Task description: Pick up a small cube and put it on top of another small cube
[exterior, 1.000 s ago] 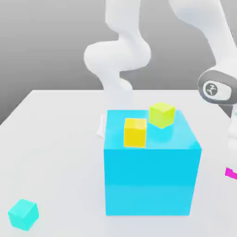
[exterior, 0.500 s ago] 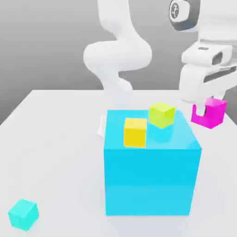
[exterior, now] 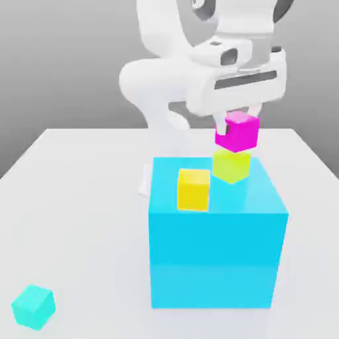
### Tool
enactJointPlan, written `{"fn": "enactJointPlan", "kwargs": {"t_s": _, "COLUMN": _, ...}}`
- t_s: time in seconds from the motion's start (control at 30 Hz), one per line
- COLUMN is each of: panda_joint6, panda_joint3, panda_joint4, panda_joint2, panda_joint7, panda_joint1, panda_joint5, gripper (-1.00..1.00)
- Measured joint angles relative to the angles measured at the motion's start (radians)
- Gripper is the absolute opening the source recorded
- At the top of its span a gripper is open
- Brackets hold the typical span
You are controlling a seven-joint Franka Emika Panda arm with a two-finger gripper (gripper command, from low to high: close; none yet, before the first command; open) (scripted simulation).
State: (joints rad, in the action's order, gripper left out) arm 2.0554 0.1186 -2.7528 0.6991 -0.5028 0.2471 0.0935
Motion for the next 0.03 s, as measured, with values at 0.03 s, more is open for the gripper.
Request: {"fn": "enactJointPlan", "kwargs": {"t_s": 0.03, "panda_joint6": 0.000, "panda_joint3": 0.000, "panda_joint4": 0.000, "panda_joint2": 0.000, "panda_joint7": 0.000, "panda_joint1": 0.000, "panda_joint5": 0.000, "gripper": 1.00}}
